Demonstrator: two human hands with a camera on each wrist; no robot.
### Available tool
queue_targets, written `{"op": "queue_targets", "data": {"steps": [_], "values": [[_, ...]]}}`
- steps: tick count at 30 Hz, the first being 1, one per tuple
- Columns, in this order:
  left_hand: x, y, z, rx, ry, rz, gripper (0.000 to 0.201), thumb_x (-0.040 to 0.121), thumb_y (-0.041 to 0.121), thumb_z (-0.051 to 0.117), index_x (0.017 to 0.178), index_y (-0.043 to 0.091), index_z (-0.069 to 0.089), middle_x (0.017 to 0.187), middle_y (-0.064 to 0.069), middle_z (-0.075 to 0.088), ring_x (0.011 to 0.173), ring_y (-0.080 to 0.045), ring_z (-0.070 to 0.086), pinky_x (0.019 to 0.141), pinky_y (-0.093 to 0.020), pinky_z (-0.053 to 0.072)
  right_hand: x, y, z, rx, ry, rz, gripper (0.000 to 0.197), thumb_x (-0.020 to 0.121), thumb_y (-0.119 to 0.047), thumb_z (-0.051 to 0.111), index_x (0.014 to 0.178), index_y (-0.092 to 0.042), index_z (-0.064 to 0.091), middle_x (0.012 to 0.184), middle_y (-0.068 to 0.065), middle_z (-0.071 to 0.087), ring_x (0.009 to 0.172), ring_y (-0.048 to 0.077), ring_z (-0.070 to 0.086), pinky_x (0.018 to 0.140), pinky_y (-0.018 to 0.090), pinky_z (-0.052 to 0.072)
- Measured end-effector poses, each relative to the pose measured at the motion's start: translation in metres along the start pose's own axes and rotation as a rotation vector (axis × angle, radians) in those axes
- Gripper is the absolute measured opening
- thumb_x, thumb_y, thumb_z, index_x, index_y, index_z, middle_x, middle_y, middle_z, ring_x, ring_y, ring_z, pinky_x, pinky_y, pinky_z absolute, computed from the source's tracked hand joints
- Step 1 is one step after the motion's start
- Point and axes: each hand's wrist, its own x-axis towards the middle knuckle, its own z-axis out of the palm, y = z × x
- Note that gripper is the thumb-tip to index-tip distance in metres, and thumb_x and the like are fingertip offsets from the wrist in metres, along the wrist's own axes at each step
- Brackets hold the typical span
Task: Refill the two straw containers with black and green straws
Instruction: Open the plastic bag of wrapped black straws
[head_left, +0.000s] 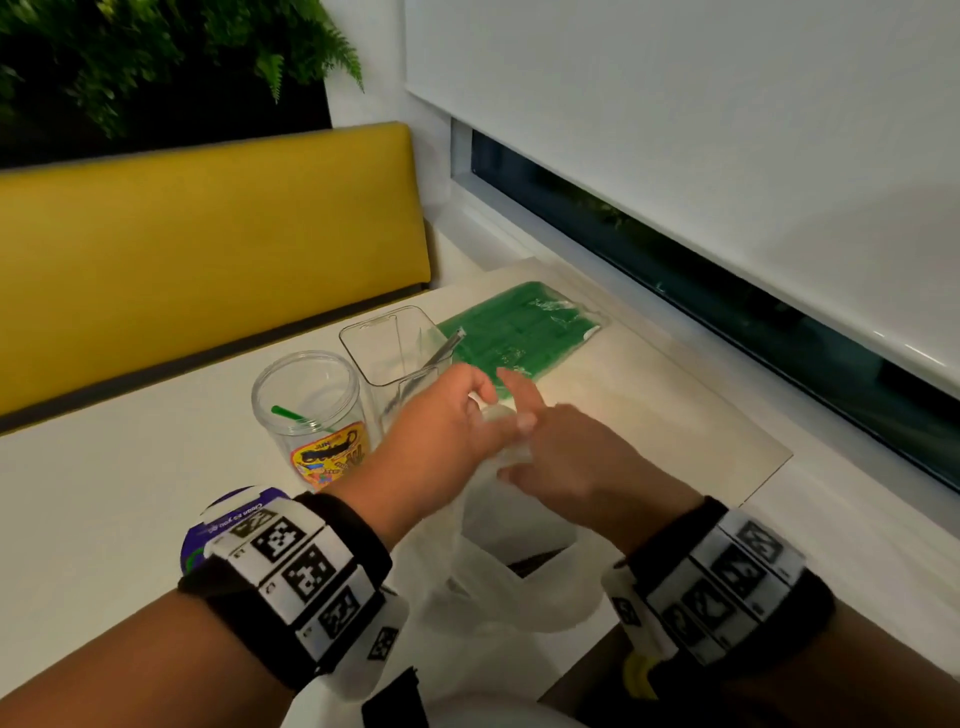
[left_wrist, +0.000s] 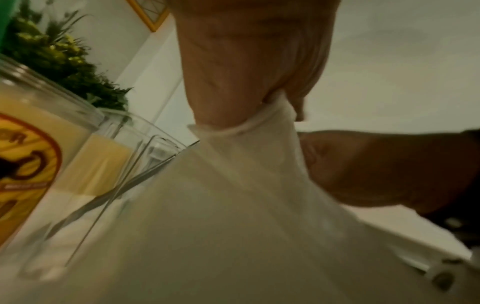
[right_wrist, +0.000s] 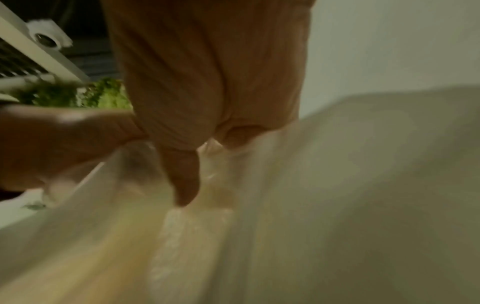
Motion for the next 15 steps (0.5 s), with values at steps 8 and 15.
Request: {"op": "queue_targets", "data": {"steps": [8,15], "values": [[-0.012,-0.047,0.013,0.52,-0.312,-0.171,0.078,0.075,0.022,0.079,0.134,0.017,0.028,0.082,0.006,0.051,0.073,-0.017,0.053,0.057,-0.023,0.04,0.02,0.014,0.007,0.731,-0.024,0.397,0.043,0.086,-0.015,0.048,0.127,-0.027,0.048,0.08,0.008,0.068,0.064,0.018,0.06,0.054,0.028,0.044],[0.001,-0.079,0.002,-0.089,-0.227,-0.464,0.043,0.066,0.027,0.072,0.108,0.02,0.067,0.097,-0.01,0.073,0.09,-0.03,0.071,0.075,-0.049,0.061,-0.004,0.011,0.028,-0.246,0.476,-0.509,0.05,0.086,-0.042,0.065,0.127,-0.015,0.053,0.14,0.014,0.046,0.136,0.029,0.037,0.116,0.05,0.024]]}}
